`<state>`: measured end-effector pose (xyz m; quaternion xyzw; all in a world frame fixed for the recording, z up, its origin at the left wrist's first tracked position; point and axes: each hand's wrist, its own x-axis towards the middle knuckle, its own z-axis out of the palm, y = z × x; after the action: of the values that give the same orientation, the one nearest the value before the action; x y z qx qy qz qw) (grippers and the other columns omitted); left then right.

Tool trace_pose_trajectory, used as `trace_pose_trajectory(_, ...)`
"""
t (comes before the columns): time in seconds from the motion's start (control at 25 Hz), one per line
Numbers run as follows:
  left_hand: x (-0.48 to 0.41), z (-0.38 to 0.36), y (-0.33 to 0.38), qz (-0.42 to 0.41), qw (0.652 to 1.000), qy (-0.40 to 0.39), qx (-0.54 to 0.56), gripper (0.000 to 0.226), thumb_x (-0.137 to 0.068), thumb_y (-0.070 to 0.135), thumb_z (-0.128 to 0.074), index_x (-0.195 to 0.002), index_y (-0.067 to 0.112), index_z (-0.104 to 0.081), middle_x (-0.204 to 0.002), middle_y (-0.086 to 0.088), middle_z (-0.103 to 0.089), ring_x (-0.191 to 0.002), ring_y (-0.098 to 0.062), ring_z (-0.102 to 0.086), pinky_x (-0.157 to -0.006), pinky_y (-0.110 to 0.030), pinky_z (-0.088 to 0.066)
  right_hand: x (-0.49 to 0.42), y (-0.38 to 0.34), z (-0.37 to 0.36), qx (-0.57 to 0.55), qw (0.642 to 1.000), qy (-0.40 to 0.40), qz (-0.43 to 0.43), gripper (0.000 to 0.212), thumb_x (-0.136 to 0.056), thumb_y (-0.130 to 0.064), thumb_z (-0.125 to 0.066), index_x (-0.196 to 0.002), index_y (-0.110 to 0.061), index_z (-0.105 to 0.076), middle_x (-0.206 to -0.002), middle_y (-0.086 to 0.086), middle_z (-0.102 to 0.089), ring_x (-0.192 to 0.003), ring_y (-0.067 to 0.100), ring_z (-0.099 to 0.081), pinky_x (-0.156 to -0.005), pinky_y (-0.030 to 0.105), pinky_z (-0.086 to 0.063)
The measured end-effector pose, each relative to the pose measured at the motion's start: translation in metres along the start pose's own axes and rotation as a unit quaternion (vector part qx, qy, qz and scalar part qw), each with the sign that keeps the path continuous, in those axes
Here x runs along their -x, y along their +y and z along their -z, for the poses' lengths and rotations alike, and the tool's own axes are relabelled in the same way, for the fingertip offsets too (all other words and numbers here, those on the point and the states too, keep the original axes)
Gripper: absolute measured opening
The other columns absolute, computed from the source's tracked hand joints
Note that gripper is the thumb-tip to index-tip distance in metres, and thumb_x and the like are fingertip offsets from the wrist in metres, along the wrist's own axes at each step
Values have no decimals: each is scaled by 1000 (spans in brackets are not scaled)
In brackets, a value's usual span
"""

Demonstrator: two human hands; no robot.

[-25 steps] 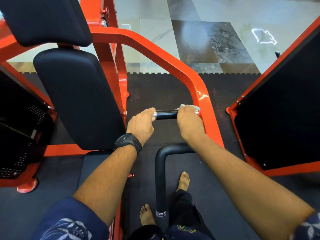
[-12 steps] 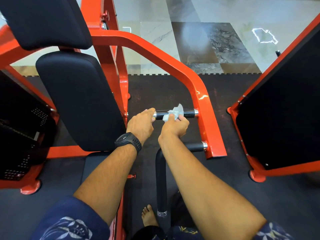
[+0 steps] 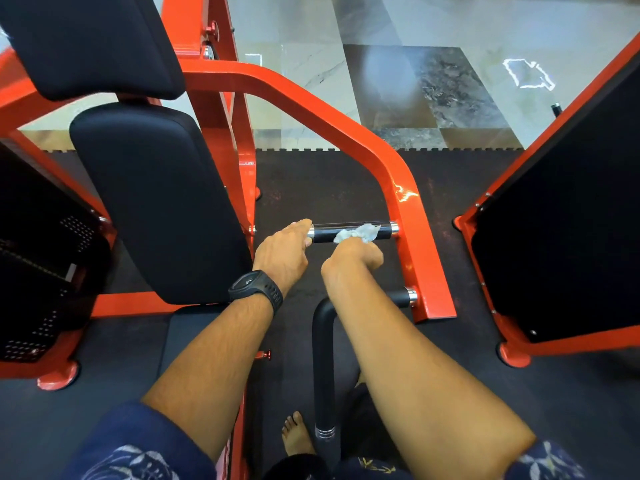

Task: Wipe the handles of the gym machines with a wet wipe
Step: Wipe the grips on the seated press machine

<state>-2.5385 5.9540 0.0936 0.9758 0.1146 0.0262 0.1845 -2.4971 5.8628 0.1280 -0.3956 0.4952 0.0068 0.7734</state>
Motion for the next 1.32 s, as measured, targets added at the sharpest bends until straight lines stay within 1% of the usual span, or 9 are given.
trace_pose_trajectory(0.24,0,0,0,-1,1000,-1,3,10,-100,15,-44,-108,19,-49,-102,-3,-61,-84,-35,-62,-62,-37,-37,16,19,4,103,994,-26,-20,20,-93,-2,-47,-96,-10,-65,-95,5,-67,-66,15,-57,-62,27,-45)
trace_pose_trajectory(0.4,0,-1,-2,2,1000,1,-2,10,-98,13,-46,-106,19,-49,-102,-3,-61,-82,-35,-64,-61,-37,-39,20,3,5,83,994,-50,-55,22,-98,-1,-39,-102,-6,-60,-116,7,-65,-94,24,-65,-71,27,-45)
trace_pose_trajectory(0.6,1,1,0,-2,1000,-2,-4,9,-98,13,-45,-105,19,-48,-101,-4,-61,-85,-36,-64,-62,-37,-38,17,10,16,207,973,-57,89,9,-85,-3,-70,-81,-10,-66,-81,0,-69,-59,10,-60,-52,20,-44)
trace_pose_trajectory(0.68,2,2,1,-4,1000,2,-1,9,-100,15,-44,-107,20,-48,-101,-3,-61,-85,-35,-63,-63,-37,-38,8,8,27,302,920,-66,243,8,-84,-12,-74,-86,-15,-68,-85,-3,-70,-71,13,-63,-56,12,-39)
trace_pose_trajectory(0.76,2,2,0,-8,1000,6,3,11,-101,16,-44,-110,20,-49,-101,-3,-61,-84,-33,-63,-63,-36,-37,4,7,36,382,827,-115,397,9,-87,-12,-68,-89,-19,-63,-93,-5,-64,-78,13,-60,-58,10,-35)
trace_pose_trajectory(0.92,3,2,1,0,1000,4,1,11,-101,15,-44,-111,19,-49,-101,-2,-60,-84,-33,-64,-62,-37,-38,-17,-7,31,575,567,-231,543,8,-91,-22,-59,-98,-20,-63,-105,2,-59,-88,18,-55,-72,31,-42)
trace_pose_trajectory(1.04,4,3,2,-2,1000,2,4,18,-101,15,-45,-118,19,-51,-108,-3,-62,-89,-34,-65,-65,-39,-43,-34,-20,26,632,348,-292,628,30,-87,1,-60,-113,-12,-68,-119,5,-62,-106,26,-51,-82,40,-51)
trace_pose_trajectory(1.16,3,3,1,10,1000,7,8,26,-98,10,-46,-120,22,-52,-111,-2,-64,-91,-34,-65,-66,-37,-41,-31,-17,17,636,323,-316,625,31,-87,10,-52,-106,-7,-68,-105,7,-64,-102,26,-48,-86,38,-47)
trace_pose_trajectory(1.32,5,3,2,9,1000,3,12,21,-102,18,-46,-122,21,-50,-113,-3,-64,-92,-34,-65,-68,-37,-42,-35,-41,-1,677,290,-300,606,21,-88,2,-52,-83,-17,-58,-76,0,-54,-79,22,-45,-67,31,-30)
